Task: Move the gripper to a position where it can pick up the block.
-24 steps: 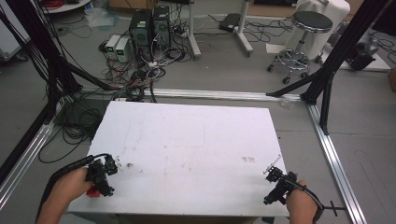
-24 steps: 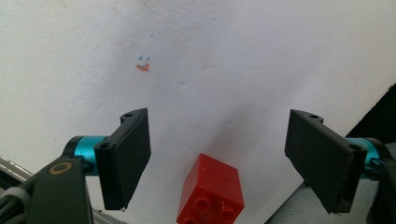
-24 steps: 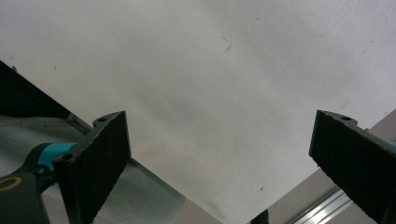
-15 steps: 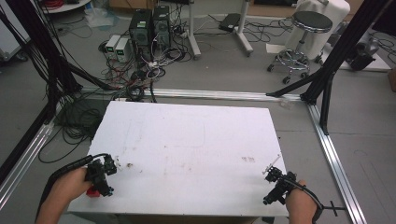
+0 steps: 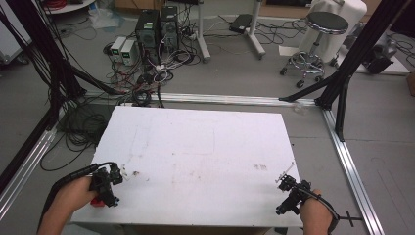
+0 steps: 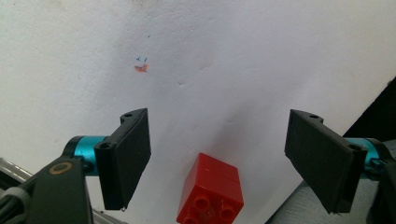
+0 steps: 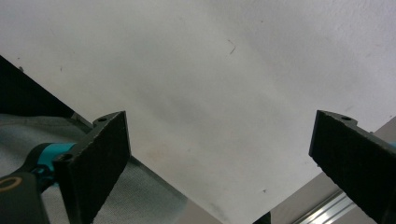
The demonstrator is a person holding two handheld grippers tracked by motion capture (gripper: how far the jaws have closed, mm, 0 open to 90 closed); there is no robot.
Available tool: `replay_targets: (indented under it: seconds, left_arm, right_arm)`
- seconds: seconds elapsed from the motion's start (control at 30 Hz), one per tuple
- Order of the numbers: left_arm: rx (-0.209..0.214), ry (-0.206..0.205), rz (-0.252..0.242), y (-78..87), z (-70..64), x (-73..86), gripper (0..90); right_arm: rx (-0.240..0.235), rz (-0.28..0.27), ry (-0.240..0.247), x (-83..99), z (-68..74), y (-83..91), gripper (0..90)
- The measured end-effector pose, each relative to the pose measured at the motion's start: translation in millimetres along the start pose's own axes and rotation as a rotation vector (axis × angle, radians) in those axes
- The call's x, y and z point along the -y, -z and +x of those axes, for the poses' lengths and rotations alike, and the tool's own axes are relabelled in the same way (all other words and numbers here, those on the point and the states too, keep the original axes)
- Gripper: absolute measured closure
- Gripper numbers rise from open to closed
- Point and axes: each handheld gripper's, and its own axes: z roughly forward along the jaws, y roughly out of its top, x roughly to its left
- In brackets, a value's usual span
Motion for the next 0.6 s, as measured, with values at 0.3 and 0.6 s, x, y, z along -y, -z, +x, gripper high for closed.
replay_targets:
  seconds: [0.3,0.6]
  left_arm:
    - [-0.003,-0.041,-0.011,2.6,-1.0,1.5,22.8]
    - [0.010,-0.096,-0.047,9.6,2.1,7.0,22.8]
  right_arm:
    - [-0.005,0.000,0.001,-0.8,0.7,-0.7,4.6]
    - [-0.007,-0.005,-0.002,-0.5,1.7,0.4,4.6]
